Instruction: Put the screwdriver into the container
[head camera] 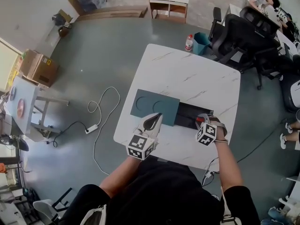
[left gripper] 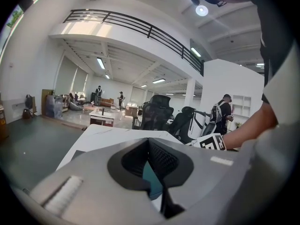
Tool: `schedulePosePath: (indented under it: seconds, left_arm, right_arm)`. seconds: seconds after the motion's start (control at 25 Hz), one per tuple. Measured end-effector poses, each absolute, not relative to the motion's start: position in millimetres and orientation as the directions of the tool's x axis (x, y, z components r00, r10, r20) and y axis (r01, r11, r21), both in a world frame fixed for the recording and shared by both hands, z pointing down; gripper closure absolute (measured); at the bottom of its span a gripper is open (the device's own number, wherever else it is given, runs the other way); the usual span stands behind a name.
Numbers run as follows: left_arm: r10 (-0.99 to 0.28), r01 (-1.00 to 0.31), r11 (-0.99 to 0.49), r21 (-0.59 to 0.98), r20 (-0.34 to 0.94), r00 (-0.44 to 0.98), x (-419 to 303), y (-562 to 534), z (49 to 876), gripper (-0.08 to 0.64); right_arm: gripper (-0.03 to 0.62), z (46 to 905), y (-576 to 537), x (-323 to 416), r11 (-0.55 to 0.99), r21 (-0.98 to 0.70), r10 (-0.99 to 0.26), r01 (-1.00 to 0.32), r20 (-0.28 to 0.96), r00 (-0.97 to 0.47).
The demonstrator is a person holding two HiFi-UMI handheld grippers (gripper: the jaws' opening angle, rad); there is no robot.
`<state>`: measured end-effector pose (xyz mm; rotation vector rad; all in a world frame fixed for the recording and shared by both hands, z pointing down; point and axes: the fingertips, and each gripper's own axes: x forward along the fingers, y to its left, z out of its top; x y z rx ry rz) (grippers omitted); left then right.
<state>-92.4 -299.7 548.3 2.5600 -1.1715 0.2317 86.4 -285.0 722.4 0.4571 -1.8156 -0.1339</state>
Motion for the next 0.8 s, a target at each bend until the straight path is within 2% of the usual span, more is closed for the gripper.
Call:
schedulePosePath:
  seconds: [0.4, 0.8]
  left_arm:
    - [-0.718, -0.766, -0.581, 0.274, 0.271, 0.641, -102, -303, 549, 0.551]
    - [-0.706, -0.758, -0.583, 0.291, 0.280, 0.650, -96, -304, 551, 0.551]
  right_arm:
    - [0.497, 745, -284, 80, 0.958, 0.208, -0.248, -0.195, 0.944, -0.215]
    - [0.474, 731, -285, 80, 0.949, 0.208, -0.268, -0.238, 0.929, -0.256]
